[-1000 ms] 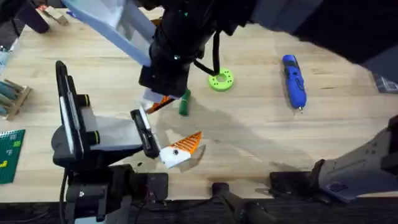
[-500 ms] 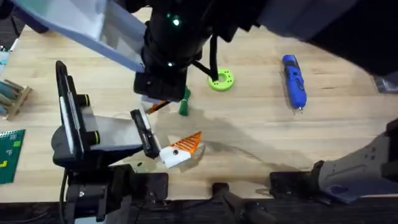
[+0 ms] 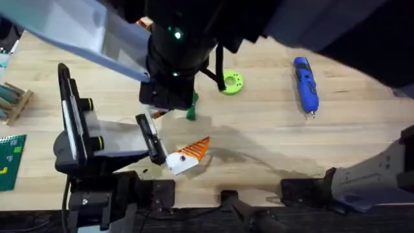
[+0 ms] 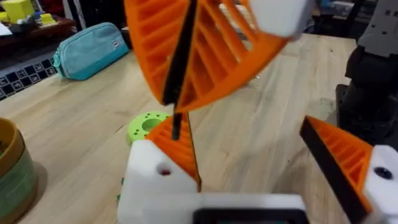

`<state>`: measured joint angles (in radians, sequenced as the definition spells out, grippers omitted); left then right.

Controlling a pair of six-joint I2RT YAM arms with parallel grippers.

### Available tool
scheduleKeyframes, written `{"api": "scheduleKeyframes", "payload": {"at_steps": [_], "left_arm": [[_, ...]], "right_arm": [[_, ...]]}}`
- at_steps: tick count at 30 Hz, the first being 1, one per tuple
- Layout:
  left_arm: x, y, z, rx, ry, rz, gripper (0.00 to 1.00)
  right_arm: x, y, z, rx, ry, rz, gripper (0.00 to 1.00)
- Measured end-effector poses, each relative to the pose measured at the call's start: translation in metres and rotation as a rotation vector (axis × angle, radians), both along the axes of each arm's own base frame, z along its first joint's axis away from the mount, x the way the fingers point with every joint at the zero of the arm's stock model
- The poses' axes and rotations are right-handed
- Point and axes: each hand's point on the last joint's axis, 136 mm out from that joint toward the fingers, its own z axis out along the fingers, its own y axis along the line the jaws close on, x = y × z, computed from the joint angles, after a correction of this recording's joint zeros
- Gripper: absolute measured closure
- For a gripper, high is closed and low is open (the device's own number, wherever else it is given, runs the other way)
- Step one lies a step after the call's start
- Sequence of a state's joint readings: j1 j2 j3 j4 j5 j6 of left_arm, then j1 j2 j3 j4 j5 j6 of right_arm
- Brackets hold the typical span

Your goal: Pick up the gripper from the table and insert it into the empty holder that is missing its gripper. Then pick up a screw, insert it into the mounting hole, and use the screwdriver to tighten it. Finally, clean up the table by picking up the vegetable and placing it into the bucket.

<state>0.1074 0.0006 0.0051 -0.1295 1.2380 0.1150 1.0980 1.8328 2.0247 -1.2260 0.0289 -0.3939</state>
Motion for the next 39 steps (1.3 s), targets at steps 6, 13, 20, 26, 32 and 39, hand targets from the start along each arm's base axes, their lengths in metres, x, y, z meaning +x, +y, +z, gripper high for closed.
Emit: {"api": "scheduleKeyframes", "payload": {"at_steps": [6, 13, 20, 26, 32, 39], "left_arm": [[0.0, 0.0, 0.0, 0.0, 0.0, 0.0, 0.015], [0.0, 0.0, 0.0, 0.0, 0.0, 0.0, 0.015], [0.0, 0.0, 0.0, 0.0, 0.0, 0.0, 0.015], [0.0, 0.0, 0.0, 0.0, 0.0, 0.0, 0.015], [0.0, 0.0, 0.0, 0.0, 0.0, 0.0, 0.013], [0.0, 0.0, 0.0, 0.0, 0.0, 0.0, 0.015]], "right_arm": [[-0.002, 0.0, -0.005, -0.016, 0.007, 0.006, 0.996], [0.002, 0.008, -0.015, -0.029, 0.011, 0.009, 0.996], [0.002, 0.009, -0.015, -0.024, 0.008, 0.012, 0.996], [0.002, 0.009, -0.015, -0.025, 0.008, 0.012, 0.996], [0.002, 0.009, -0.015, -0.026, 0.008, 0.013, 0.996], [0.002, 0.009, -0.016, -0.028, 0.01, 0.012, 0.996]]}}
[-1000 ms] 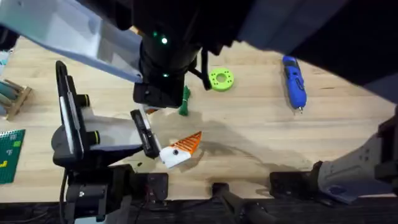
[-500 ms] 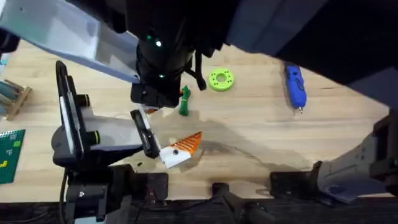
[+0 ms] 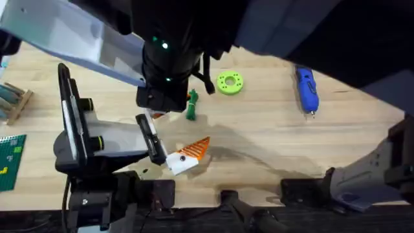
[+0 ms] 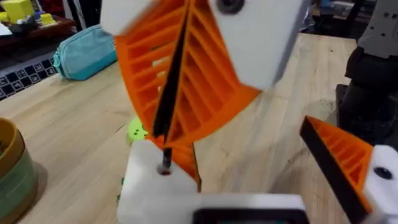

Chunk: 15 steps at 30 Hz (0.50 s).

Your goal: Pick up the gripper from the table and insert it into the empty holder that is missing its gripper. Then pick up a screw, insert it into the mounting hole, and use the screwdriver to tighten it. Finally, clean up the table by picking up the vegetable and placing it into the bucket.

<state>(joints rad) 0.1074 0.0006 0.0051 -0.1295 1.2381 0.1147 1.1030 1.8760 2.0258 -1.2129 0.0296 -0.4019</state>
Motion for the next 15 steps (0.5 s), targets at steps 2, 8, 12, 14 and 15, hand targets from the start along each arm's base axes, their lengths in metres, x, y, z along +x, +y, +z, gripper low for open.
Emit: {"api": "scheduleKeyframes", "payload": {"at_steps": [2, 8, 12, 14, 15], "left_arm": [[0.0, 0.0, 0.0, 0.0, 0.0, 0.0, 0.015], [0.0001, 0.0, 0.0, -0.001, 0.002, 0.0, 0.015], [0.0, 0.0, 0.0, -0.001, 0.002, 0.0, 0.015], [0.0, 0.0, 0.0, -0.001, 0.002, 0.0, 0.015], [0.0, 0.0, 0.0, -0.001, 0.002, 0.0, 0.015]], "right_arm": [[0.0003, 0.0005, -0.0031, -0.008, 0.004, 0.0, 0.996], [0.001, 0.0019, -0.0093, -0.022, 0.011, 0.0, 0.996], [0.001, 0.0019, -0.0093, -0.022, 0.011, 0.0, 0.996], [0.001, 0.0019, -0.0093, -0.022, 0.011, 0.0, 0.996], [0.0008, 0.0019, -0.0093, -0.022, 0.011, 0.0, 0.996]]}}
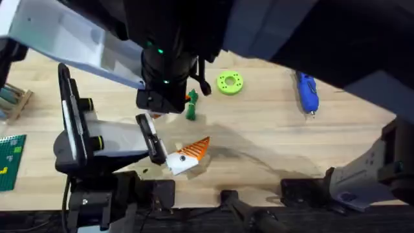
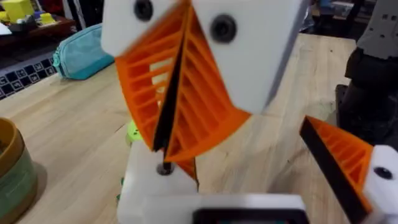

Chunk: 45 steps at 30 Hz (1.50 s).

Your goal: Pick up the gripper from the table and insert it into the empty holder that is missing its gripper. Then pick up a screw, insert it into the mounting hole, and use the screwdriver to tighten it. Finally, clean up the table by picking up the vegetable and placing it into the bucket.

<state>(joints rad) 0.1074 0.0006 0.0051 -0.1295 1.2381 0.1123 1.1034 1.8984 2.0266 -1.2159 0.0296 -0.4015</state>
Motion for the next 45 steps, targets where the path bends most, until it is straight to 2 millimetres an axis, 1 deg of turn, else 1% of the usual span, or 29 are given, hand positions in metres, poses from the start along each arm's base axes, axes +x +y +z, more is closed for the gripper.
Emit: {"api": "scheduleKeyframes", "payload": {"at_steps": [11, 18, 32, 33, 36, 37, 39, 45], "left_arm": [[0.0, 0.0, 0.0, 0.0, 0.0, 0.0, 0.015], [0.0, 0.0, 0.0, -0.006, 0.014, 0.001, 0.015], [0.0, 0.0, 0.0, -0.007, 0.016, 0.0, 0.015], [0.0, 0.0, 0.0, -0.007, 0.015, 0.001, 0.015], [0.0, 0.0, 0.0, -0.006, 0.015, 0.0, 0.015], [0.0, 0.0, 0.0, -0.006, 0.015, 0.001, 0.015], [0.0, 0.0, 0.0, -0.006, 0.015, 0.0, 0.015], [0.0, 0.0, 0.0, -0.006, 0.014, 0.0, 0.015]], "right_arm": [[0.0, 0.0, -0.003, -0.007, 0.004, 0.0, 0.996], [0.001, 0.003, -0.013, -0.029, 0.015, 0.0, 0.996], [0.002, 0.003, -0.012, -0.027, 0.014, -0.001, 0.996], [0.001, 0.002, -0.012, -0.03, 0.017, -0.005, 0.728], [0.002, 0.001, -0.013, -0.036, 0.01, -0.007, 0.306], [0.003, 0.0, -0.013, -0.041, 0.009, -0.009, 0.234], [0.005, -0.001, -0.013, -0.042, 0.006, -0.011, 0.205], [0.005, -0.001, -0.013, -0.043, 0.006, -0.011, 0.201]]}}
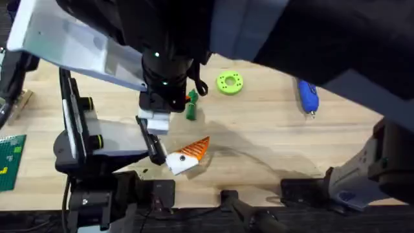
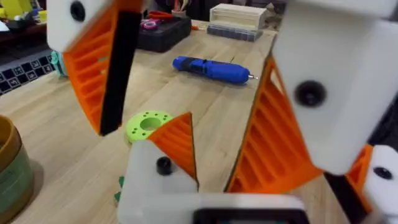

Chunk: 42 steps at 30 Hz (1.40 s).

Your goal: Pick up the gripper from the table and insert it into the empty holder that is missing its gripper. Then pick up a screw, insert it into the mounting hole, and use the screwdriver to tighten it. Finally, clean up the table by picking up the vegetable and placing it into the bucket.

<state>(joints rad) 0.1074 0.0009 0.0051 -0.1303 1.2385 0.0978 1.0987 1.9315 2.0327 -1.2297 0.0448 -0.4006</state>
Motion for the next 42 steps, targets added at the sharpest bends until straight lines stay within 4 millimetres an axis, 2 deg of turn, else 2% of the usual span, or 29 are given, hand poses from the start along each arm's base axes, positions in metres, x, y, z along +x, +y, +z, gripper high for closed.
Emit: {"api": "scheduleKeyframes", "payload": {"at_steps": [10, 22, 25, 35, 42], "left_arm": [[0.0, 0.0, 0.0, 0.0, 0.0, 0.0, 0.015], [0.0, 0.0, 0.0, 0.0, 0.001, 0.0, 0.015], [0.0, 0.0, 0.0, 0.0, 0.0, 0.0, 0.015], [0.0, 0.0, 0.0, 0.0, 0.0, 0.0, 0.015], [0.0, 0.0, 0.0, 0.0, 0.0, 0.0, 0.015]], "right_arm": [[0.003, -0.001, 0.0, 0.005, 0.002, -0.017, 0.203], [0.021, -0.005, 0.004, 0.041, 0.009, -0.091, 0.199], [0.032, -0.009, 0.015, 0.078, -0.004, -0.132, 0.2], [0.07, -0.043, 0.053, 0.188, -0.041, -0.306, 0.2], [0.09, -0.071, 0.068, 0.217, -0.058, -0.395, 0.198]]}}
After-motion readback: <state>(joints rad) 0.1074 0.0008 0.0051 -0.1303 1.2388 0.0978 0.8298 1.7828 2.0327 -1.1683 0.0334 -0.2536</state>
